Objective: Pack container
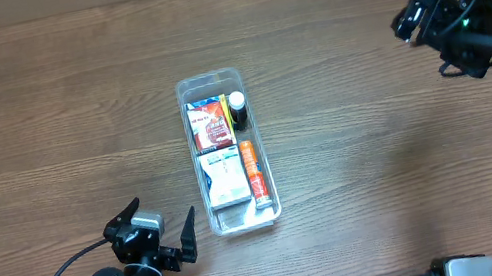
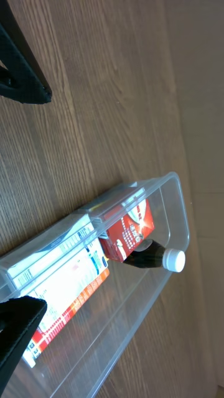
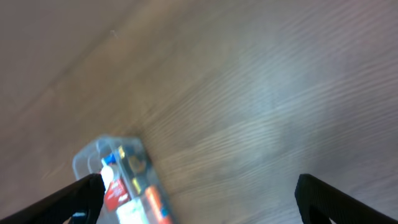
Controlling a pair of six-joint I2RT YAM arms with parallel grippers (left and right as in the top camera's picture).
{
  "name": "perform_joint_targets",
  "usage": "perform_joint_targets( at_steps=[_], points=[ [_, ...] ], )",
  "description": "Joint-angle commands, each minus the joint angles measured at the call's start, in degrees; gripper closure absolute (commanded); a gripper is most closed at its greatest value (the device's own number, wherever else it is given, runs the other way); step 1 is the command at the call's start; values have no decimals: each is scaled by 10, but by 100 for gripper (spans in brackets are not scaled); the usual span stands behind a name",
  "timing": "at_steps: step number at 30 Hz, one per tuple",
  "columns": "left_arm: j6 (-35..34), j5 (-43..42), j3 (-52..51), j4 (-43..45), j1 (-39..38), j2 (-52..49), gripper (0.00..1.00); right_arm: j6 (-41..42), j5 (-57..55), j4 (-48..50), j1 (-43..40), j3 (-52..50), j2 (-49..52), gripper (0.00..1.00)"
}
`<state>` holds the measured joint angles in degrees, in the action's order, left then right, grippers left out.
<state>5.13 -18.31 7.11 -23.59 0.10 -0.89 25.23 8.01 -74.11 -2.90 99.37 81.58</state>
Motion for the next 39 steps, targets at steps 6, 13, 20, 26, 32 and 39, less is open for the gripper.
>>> perform_joint_targets(
  at_steps=[6,13,20,26,32,39],
  points=[
    [11,-8,-3,2,3,6,0,-107,-200,361,51,-466,-432,0],
    [11,-8,-3,2,3,6,0,-103,-145,368,32,-787,-713,0],
    [11,-8,-3,2,3,6,0,-103,-117,373,6,-886,-814,0],
    [11,-8,-3,2,3,6,0,-103,-117,304,6,-892,-814,0],
    [11,-8,-3,2,3,6,0,-103,-117,302,6,-892,-814,0],
    [11,-8,-3,2,3,6,0,-103,-117,302,6,-892,-814,0]
  ],
)
